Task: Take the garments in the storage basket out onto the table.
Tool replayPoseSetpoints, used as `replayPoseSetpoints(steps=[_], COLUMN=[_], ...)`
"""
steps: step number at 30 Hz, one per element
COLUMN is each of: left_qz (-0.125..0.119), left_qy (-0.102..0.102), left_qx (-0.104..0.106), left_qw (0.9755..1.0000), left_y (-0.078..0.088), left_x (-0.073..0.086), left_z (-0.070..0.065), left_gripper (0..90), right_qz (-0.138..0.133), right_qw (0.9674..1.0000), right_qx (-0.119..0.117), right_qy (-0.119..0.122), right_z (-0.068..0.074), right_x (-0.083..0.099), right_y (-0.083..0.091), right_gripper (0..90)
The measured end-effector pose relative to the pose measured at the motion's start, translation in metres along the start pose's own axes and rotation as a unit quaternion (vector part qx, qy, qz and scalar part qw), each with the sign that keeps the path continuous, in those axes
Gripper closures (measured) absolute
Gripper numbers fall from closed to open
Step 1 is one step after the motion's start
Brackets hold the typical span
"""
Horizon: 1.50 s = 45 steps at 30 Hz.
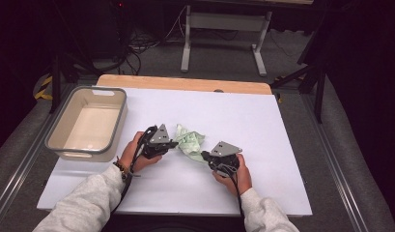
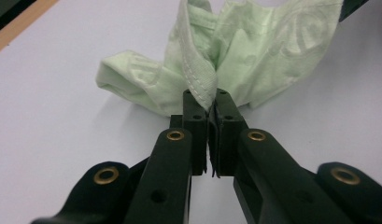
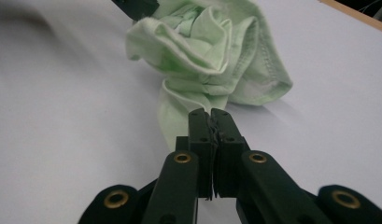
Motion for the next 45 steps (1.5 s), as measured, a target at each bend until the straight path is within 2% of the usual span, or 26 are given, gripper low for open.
replayPoseSetpoints(steps=[8, 9, 16, 19, 24, 27, 29, 31, 33, 35, 45], left_qz=[-0.017, -0.022, -0.030, -0.034, -0.042, -0.040, -0.045, -0.041, -0.036, -0.039, -0.046], left_qy=[0.017, 0.022, 0.021, 0.024, 0.038, 0.036, 0.043, 0.039, 0.020, 0.019, 0.032], left_qx=[-0.018, -0.025, -0.041, -0.049, -0.061, -0.065, -0.062, -0.064, -0.069, -0.070, -0.083], left_qw=[0.9996, 0.9992, 0.9985, 0.9979, 0.9965, 0.9964, 0.9961, 0.9963, 0.9968, 0.9966, 0.9950], left_y=[0.011, 0.015, 0.026, 0.033, 0.044, 0.047, 0.047, 0.047, 0.047, 0.047, 0.054], left_x=[-0.002, -0.002, -0.003, -0.003, -0.001, 0.000, -0.001, -0.002, -0.006, -0.008, -0.009], left_z=[0.012, 0.016, 0.024, 0.029, 0.040, 0.042, 0.042, 0.040, 0.034, 0.033, 0.040], left_gripper=[86.6, 86.7, 86.8, 86.8, 86.9, 87.0, 86.9, 86.9, 86.9, 86.9, 87.0], right_qz=[-0.028, -0.035, -0.064, -0.069, -0.086, -0.095, -0.098, -0.099, -0.100, -0.101, -0.109], right_qw=[0.9994, 0.9990, 0.9970, 0.9965, 0.9941, 0.9929, 0.9922, 0.9918, 0.9913, 0.9908, 0.9875], right_qx=[0.010, 0.013, 0.030, 0.036, 0.049, 0.052, 0.057, 0.063, 0.066, 0.070, 0.089], right_qy=[-0.016, -0.022, -0.030, -0.032, -0.045, -0.048, -0.052, -0.051, -0.054, -0.058, -0.071], right_z=[-0.010, -0.014, -0.023, -0.026, -0.038, -0.042, -0.044, -0.047, -0.050, -0.052, -0.065], right_x=[-0.006, -0.007, -0.014, -0.015, -0.016, -0.017, -0.017, -0.017, -0.017, -0.016, -0.014], right_y=[0.012, 0.015, 0.029, 0.032, 0.043, 0.047, 0.049, 0.051, 0.053, 0.055, 0.063], right_gripper=[88.3, 88.3, 88.2, 88.3, 88.3, 88.1, 88.1, 88.1, 88.0, 87.9, 87.7])
Point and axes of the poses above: each handheld gripper's, and its own axes: y roughly backward along the jaws, x roughly out of its underside, z roughly to its left, the point moved 10 cm from there along -y, roughly forward along the jaws, and after that the axes turned 4 degrees about z, right-handed, at the moved point
